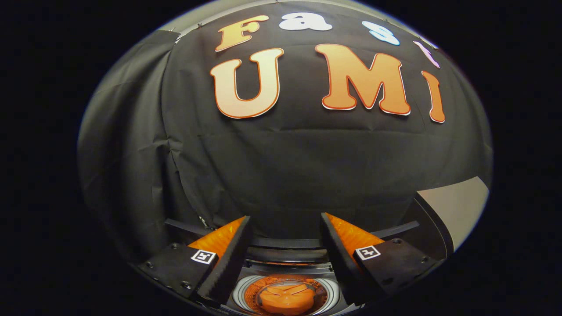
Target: Put the clothes into the washing machine and then close the washing machine lid.
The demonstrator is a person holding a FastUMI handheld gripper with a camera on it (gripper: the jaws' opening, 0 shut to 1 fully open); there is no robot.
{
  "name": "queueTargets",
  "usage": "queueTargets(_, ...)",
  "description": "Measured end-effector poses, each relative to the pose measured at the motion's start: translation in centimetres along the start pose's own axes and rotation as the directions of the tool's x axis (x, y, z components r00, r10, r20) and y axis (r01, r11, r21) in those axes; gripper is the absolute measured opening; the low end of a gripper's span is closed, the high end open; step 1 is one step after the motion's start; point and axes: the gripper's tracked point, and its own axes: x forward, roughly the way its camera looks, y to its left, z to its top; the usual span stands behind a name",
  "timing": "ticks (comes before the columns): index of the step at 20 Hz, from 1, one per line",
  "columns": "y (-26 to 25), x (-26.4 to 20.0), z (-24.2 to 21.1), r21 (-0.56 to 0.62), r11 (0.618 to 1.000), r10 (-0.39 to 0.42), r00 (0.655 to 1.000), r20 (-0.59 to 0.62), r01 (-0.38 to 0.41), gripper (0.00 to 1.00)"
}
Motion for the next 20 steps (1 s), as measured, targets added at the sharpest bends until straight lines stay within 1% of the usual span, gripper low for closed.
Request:
queueTargets(17,1.0,-4.4,-3.3,-0.023,1.000,-0.011,0.989,0.148,0.015,0.99)
queueTargets(20,1.1,-4.8,-3.9,-0.019,1.000,-0.019,0.989,0.148,0.022,0.99)
